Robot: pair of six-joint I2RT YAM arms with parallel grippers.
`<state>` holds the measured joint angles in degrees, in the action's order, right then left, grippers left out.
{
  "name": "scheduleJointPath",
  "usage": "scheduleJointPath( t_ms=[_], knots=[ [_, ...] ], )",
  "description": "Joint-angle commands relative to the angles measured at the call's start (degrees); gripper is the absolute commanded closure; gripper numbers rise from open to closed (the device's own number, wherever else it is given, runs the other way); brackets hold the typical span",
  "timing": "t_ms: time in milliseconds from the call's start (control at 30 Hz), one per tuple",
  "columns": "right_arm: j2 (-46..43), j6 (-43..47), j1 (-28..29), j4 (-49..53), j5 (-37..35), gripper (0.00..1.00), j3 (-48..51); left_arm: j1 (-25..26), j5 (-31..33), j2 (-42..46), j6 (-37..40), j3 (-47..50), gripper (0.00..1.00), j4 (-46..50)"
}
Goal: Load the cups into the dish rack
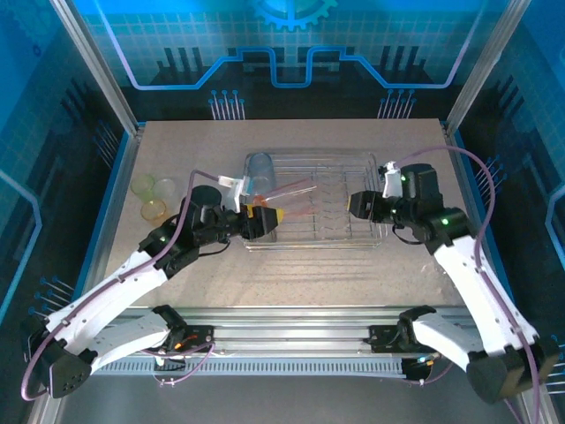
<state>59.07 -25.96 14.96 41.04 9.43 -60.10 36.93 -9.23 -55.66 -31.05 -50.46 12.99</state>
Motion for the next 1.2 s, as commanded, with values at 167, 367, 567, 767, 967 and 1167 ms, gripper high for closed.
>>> scheduleJointPath(
  t_ms=[167, 367, 567, 767, 967, 1167],
  knots=[
    [8.75, 8.42, -2.62, 9.24, -28.77, 0.46, -0.52, 0.29, 5.17, 0.42, 2.65, -4.46, 0.81, 6.89],
    [15.43, 9.82, -4.45, 4.23, -27.48, 0.51, 0.6, 0.51, 5.93, -0.85, 4.12, -6.96, 0.83, 11.44],
    [19.27, 10.82, -4.85, 0.09, -24.8, 0.57, 2.41, 0.6, 6.07, -1.64, 5.2, -8.78, 0.83, 13.65],
    [19.04, 10.85, -4.77, -1.52, -22.94, 0.79, 5.68, 0.6, 7.2, -2.94, 6.85, -11.92, 0.83, 16.55],
    [17.11, 10.32, -3.34, -1.28, -22.82, 0.94, 8.96, 0.69, 11.15, -3.78, 9.88, -15.84, 0.83, 21.77],
    [13.19, 8.33, 2.36, -1.99, -22.78, 1.0, 12.64, 0.93, 11.94, -7.25, 10.19, -21.81, 0.85, 29.07]
  ],
)
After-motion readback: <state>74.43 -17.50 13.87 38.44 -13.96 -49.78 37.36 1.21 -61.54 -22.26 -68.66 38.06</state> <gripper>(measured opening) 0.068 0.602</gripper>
